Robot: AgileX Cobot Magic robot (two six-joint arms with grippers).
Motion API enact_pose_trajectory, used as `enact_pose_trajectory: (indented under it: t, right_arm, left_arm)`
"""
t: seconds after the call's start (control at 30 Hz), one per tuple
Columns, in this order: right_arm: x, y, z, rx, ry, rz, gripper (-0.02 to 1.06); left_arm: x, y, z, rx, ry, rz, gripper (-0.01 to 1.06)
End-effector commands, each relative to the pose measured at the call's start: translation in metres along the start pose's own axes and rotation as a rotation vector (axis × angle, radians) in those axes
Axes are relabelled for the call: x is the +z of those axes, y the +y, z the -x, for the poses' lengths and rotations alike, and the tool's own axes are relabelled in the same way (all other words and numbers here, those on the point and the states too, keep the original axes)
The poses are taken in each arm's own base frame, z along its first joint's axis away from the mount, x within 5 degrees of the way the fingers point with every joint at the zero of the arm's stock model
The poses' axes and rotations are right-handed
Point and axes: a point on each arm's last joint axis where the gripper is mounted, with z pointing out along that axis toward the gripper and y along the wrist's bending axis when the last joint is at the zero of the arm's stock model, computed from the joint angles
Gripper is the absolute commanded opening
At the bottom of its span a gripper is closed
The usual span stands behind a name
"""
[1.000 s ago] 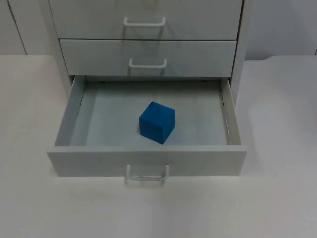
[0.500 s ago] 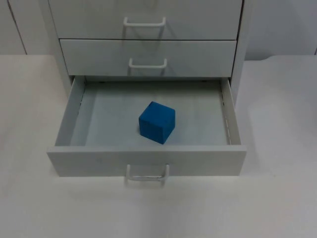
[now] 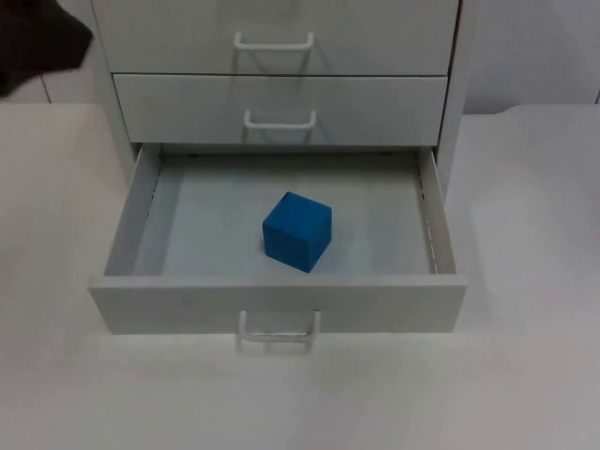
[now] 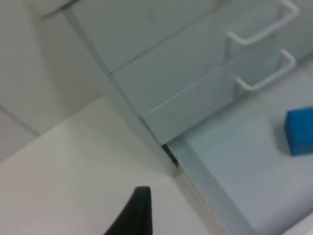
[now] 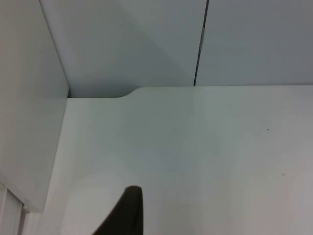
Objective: Open the drawer with the left hand, place the block into the drawer with the right hand, then close the drawer with the left hand.
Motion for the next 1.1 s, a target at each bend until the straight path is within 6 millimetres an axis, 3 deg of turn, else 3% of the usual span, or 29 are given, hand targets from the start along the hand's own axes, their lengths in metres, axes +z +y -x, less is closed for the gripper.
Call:
enact_pose_trajectory:
  t: [0.0, 0.3, 0.43, 0.6, 0.87, 1.0, 1.07]
  right_arm:
    - [-0.002, -0.001, 0.000, 0.005, -0.015, -0.004, 1.05]
    - [-0.002, -0.001, 0.000, 0.002, -0.015, -0.005, 1.05]
    - [-0.002, -0.001, 0.000, 0.002, -0.015, -0.005, 1.05]
    - [-0.002, -0.001, 0.000, 0.002, -0.015, -0.005, 1.05]
    - [-0.002, -0.001, 0.000, 0.002, -0.015, -0.005, 1.05]
    - [-0.002, -0.001, 0.000, 0.002, -0.015, -0.005, 1.05]
    - [-0.002, -0.001, 0.000, 0.002, -0.015, -0.005, 1.05]
  left_arm:
    - [0.006, -0.007, 0.000, 0.082, 0.015, -0.013, 1.05]
    - [0.035, -0.029, 0.000, 0.328, 0.056, -0.071, 1.05]
    - [0.054, -0.059, -0.007, 0.472, 0.105, -0.240, 1.05]
    - [0.069, -0.076, -0.012, 0.530, 0.121, -0.324, 1.05]
    - [0.093, -0.086, -0.025, 0.588, 0.137, -0.344, 1.05]
    - [0.101, -0.090, -0.051, 0.629, 0.160, -0.331, 1.05]
    - [0.101, -0.091, -0.054, 0.639, 0.164, -0.329, 1.05]
